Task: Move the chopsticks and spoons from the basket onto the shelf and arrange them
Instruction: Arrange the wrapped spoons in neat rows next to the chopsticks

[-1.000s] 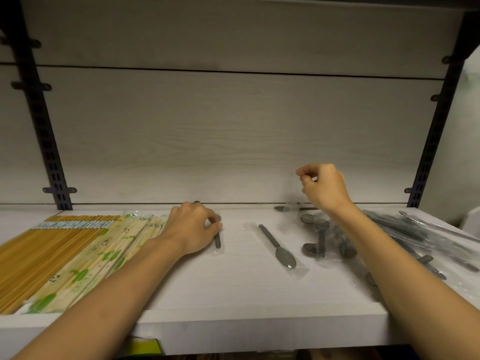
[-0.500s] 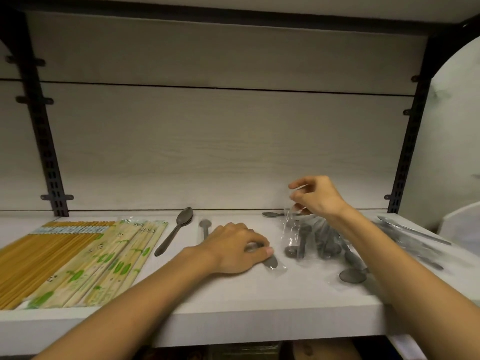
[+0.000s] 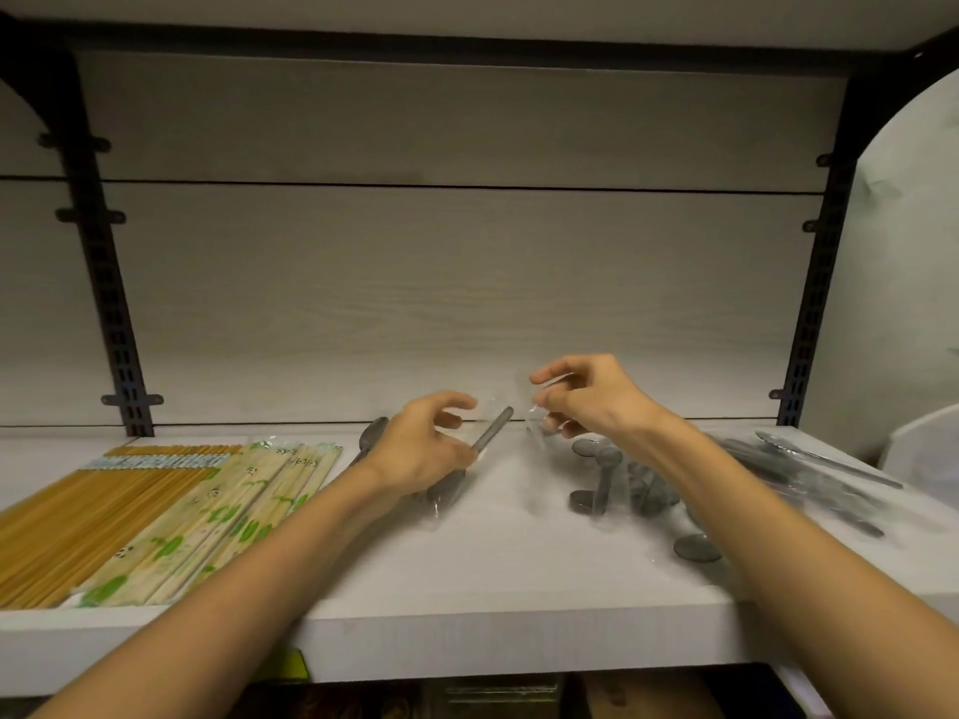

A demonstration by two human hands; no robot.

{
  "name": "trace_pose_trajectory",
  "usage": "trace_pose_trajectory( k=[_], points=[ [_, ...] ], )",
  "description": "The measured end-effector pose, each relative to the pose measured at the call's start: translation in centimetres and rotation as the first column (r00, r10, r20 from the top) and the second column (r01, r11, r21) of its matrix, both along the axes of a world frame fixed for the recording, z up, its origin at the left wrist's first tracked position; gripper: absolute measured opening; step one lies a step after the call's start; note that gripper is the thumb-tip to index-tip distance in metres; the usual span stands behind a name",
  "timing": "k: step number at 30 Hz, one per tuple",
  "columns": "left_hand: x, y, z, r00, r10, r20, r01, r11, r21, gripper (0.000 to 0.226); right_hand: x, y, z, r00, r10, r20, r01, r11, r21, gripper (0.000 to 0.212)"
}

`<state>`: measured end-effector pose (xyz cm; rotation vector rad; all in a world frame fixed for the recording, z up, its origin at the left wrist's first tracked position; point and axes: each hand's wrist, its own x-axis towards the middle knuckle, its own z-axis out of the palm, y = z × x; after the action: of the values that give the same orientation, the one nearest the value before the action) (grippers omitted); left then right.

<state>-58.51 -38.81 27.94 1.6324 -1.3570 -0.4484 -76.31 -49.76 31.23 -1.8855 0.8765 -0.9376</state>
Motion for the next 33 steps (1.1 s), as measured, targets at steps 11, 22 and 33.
trace_pose_trajectory(
  k=[11, 22, 33],
  points=[
    [1.7, 0.5, 1.8, 0.973, -0.108, -0.202, 0.047, 0.957, -0.287, 0.027, 1.6, -1.5, -2.3, 0.955, -0.064, -0.289, 0.001, 0.977, -0.211, 0.005],
    [3.0, 0.3, -2.0, 0.838, -0.219, 0.499, 0.21, 0.975, 0.075, 0.033, 1.3, 0.1, -3.7, 0.679, 0.001, -0.734, -0.322, 0.899, -0.297, 0.034],
    [3.2, 0.6, -2.0, 0.753, -0.2, 0.627, 0.093, 0.975, 0.2, 0.031, 2.3, 1.4, -5.0, 0.689, -0.02, -0.725, -0.298, 0.903, -0.308, 0.042]
  ],
)
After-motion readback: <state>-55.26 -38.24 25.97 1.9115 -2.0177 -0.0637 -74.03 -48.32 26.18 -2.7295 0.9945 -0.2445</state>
